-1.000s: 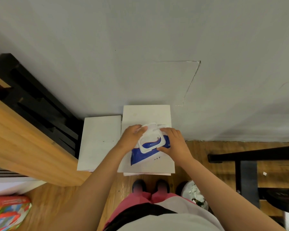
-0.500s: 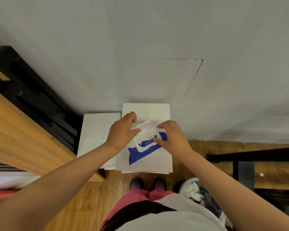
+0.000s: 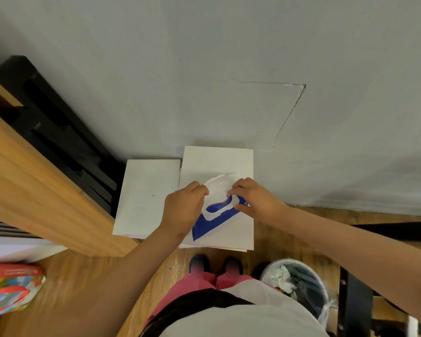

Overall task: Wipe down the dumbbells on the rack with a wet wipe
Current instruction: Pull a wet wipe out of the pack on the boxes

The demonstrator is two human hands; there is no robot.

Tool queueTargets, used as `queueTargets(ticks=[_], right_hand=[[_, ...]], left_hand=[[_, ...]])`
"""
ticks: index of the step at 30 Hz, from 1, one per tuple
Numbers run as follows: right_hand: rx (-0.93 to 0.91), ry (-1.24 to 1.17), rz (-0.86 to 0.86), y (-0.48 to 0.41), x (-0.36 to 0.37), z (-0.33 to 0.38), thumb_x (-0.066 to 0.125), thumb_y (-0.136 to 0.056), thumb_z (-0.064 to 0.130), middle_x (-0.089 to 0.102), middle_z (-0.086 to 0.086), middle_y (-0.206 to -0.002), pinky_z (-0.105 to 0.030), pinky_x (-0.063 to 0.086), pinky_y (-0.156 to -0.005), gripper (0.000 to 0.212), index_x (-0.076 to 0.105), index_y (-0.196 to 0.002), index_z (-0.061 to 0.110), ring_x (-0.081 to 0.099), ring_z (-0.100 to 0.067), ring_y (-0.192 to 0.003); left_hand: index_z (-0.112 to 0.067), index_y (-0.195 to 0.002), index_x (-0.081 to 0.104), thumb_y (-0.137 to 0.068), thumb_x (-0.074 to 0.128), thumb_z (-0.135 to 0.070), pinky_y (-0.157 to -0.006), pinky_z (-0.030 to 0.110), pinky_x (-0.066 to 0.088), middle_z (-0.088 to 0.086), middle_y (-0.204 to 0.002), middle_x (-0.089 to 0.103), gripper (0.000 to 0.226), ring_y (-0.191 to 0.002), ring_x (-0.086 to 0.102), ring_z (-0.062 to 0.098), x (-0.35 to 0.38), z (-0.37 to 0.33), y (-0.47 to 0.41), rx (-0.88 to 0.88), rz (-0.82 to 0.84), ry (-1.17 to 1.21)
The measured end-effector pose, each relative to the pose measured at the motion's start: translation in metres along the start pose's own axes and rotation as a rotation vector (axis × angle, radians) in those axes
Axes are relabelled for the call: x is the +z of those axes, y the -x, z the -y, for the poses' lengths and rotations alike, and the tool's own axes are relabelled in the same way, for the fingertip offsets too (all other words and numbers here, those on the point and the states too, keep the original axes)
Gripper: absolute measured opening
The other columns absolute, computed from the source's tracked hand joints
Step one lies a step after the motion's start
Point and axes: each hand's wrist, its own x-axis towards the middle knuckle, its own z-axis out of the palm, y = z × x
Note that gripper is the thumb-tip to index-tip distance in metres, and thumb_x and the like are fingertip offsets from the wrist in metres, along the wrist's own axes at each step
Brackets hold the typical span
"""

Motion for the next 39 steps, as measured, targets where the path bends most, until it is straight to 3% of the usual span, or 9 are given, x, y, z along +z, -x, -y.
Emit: queueTargets(ticks=[2, 7, 14, 18, 22, 27, 31, 35, 39], right_hand=[[-0.013, -0.011, 0.016, 0.0, -0.001, -0.004, 0.056, -0.098, 0.019, 0.047, -0.001, -0.142, -0.023, 0.036, -0.106, 0.04, 0.052, -0.138, 0.018, 0.043, -0.017, -0.127], [0.017, -0.151, -0.108, -0.004, 0.012, -0.008, 0.061, -0.095, 0.016, 0.057, -0.002, -0.129, -0.016, 0.036, -0.096, 0.031, 0.061, -0.126, 0.016, 0.049, -0.012, -0.11], [0.142, -0.319, -0.237, -0.007, 0.026, -0.004, 0.063, -0.093, 0.013, 0.061, -0.001, -0.112, -0.016, 0.043, -0.085, 0.019, 0.067, -0.111, 0.013, 0.05, -0.008, -0.093], [0.179, -0.362, -0.283, -0.006, 0.031, -0.002, 0.061, -0.093, 0.011, 0.06, -0.003, -0.107, -0.013, 0.039, -0.08, 0.014, 0.066, -0.107, 0.011, 0.049, -0.01, -0.088], [0.188, -0.397, -0.315, -0.004, 0.037, -0.002, 0.061, -0.092, 0.008, 0.061, -0.002, -0.106, -0.004, 0.036, -0.075, 0.012, 0.066, -0.103, 0.013, 0.05, -0.009, -0.089], [0.181, -0.423, -0.352, -0.005, 0.041, 0.0, 0.061, -0.092, 0.008, 0.062, -0.002, -0.106, -0.012, 0.04, -0.083, 0.013, 0.067, -0.103, 0.012, 0.051, -0.01, -0.091], [0.179, -0.458, -0.373, -0.005, 0.041, 0.0, 0.062, -0.093, 0.011, 0.062, -0.004, -0.106, -0.019, 0.043, -0.085, 0.012, 0.067, -0.104, 0.011, 0.052, -0.012, -0.09], [0.169, -0.451, -0.382, -0.005, 0.042, -0.001, 0.059, -0.091, 0.005, 0.061, -0.003, -0.104, -0.011, 0.036, -0.08, 0.015, 0.067, -0.103, 0.01, 0.049, -0.009, -0.089], [0.174, -0.455, -0.419, -0.006, 0.047, 0.001, 0.061, -0.089, 0.007, 0.061, -0.002, -0.104, -0.008, 0.034, -0.079, 0.016, 0.067, -0.104, 0.01, 0.047, -0.008, -0.092]], left_hand=[[-0.018, -0.133, 0.054, -0.103, 0.043, -0.025, -0.091, 0.023, 0.047, -0.003, -0.136, 0.056, 0.032, -0.112, 0.061, 0.018, 0.009, -0.006, 0.001, -0.06, 0.016, 0.049], [-0.016, -0.132, 0.057, -0.092, 0.066, -0.023, -0.106, 0.031, 0.044, 0.002, -0.137, 0.051, 0.041, -0.126, 0.049, 0.019, 0.038, -0.02, -0.004, -0.039, 0.019, 0.319], [-0.015, -0.114, 0.069, -0.098, 0.056, -0.019, -0.095, 0.016, 0.037, 0.001, -0.126, 0.049, 0.021, -0.116, 0.046, 0.012, 0.046, -0.012, -0.016, -0.008, 0.032, 0.369], [-0.018, -0.119, 0.068, -0.098, 0.055, -0.019, -0.096, 0.016, 0.038, 0.001, -0.127, 0.051, 0.024, -0.117, 0.046, 0.014, 0.045, -0.012, -0.017, 0.056, 0.042, 0.308], [-0.019, -0.124, 0.064, -0.1, 0.053, -0.025, -0.102, 0.027, 0.045, 0.002, -0.132, 0.05, 0.027, -0.123, 0.047, 0.016, 0.041, -0.013, -0.019, 0.092, 0.084, 0.208], [-0.021, -0.121, 0.059, -0.1, 0.052, -0.03, -0.096, 0.027, 0.047, -0.001, -0.129, 0.048, 0.024, -0.118, 0.047, 0.015, 0.034, -0.013, -0.029, 0.142, 0.157, 0.12], [-0.02, -0.107, 0.063, -0.098, 0.055, -0.036, -0.091, 0.032, 0.053, 0.0, -0.121, 0.051, 0.02, -0.107, 0.051, 0.015, 0.034, -0.019, -0.038, 0.06, 0.158, 0.126], [-0.011, -0.096, 0.068, -0.096, 0.058, -0.03, -0.084, 0.026, 0.052, 0.001, -0.109, 0.056, 0.021, -0.094, 0.056, 0.015, 0.043, -0.03, -0.039, -0.097, 0.039, 0.131], [-0.006, -0.085, 0.067, -0.091, 0.059, -0.023, -0.079, 0.031, 0.056, 0.007, -0.096, 0.058, 0.019, -0.086, 0.06, 0.019, 0.051, -0.038, -0.038, -0.216, -0.003, 0.133]])
